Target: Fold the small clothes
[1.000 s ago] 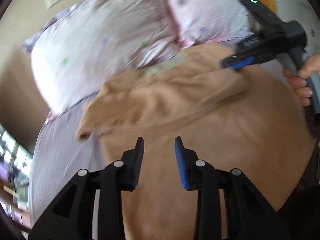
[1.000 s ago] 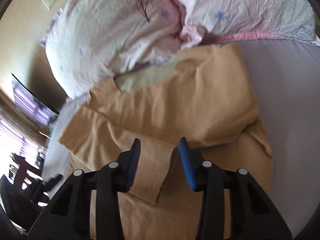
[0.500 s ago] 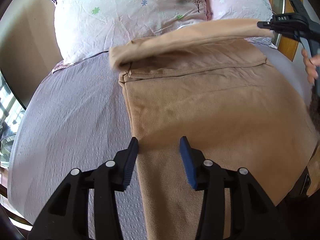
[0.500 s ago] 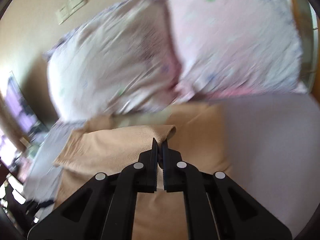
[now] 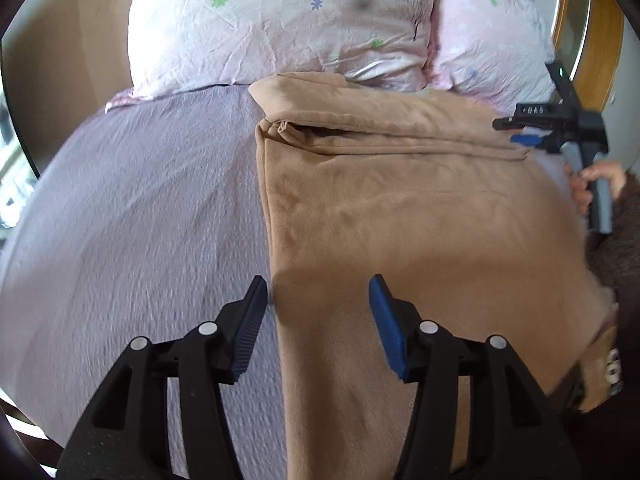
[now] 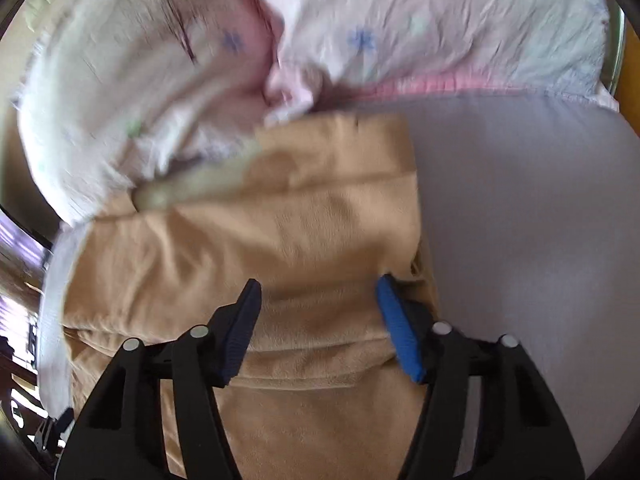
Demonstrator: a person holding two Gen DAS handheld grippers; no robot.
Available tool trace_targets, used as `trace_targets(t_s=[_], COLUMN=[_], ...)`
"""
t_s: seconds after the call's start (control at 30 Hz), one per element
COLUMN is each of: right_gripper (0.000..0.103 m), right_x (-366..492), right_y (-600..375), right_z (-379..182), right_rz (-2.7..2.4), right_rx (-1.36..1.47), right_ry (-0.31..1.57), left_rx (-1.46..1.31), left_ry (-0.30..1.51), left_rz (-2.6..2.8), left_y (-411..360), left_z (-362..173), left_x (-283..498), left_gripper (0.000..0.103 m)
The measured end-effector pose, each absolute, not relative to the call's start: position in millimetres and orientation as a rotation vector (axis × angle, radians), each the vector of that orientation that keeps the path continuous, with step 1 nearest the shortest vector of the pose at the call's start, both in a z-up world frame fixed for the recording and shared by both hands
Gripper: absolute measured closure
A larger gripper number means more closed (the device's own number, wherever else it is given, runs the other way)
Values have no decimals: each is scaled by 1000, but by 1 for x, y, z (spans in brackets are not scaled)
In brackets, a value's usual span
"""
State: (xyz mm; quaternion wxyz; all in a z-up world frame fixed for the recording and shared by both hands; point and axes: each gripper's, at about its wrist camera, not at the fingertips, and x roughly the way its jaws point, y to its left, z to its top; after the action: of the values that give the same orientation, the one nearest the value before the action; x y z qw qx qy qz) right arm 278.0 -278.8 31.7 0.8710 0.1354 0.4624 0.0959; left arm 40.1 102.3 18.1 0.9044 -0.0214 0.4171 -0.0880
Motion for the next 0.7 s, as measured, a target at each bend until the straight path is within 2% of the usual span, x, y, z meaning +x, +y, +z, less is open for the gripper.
trace_targets(t_s=[0.1, 0.2, 0.33, 0.47, 0.7], right_gripper=[37, 13, 11, 11, 11], right_x=[228, 166, 72, 9, 17], right_y=[-293, -303, -334, -380, -391], right_z=[58, 74, 71, 37, -43], right_rz=[402, 595, 773, 717, 680], right_rx=[357, 342, 264, 303, 447], right_ry=[867, 782, 751, 849, 1030], left_rx=[-187, -357, -446, -459, -457], left_ry=[809, 783, 792, 851, 932], left_rz=[-295, -428, -517, -543, -613], left_y=[129, 162, 192, 197, 165], left_z=[27, 26, 12, -10, -39], left_x=[13, -15, -58, -88, -68], left_gripper=[45, 41, 37, 35, 35])
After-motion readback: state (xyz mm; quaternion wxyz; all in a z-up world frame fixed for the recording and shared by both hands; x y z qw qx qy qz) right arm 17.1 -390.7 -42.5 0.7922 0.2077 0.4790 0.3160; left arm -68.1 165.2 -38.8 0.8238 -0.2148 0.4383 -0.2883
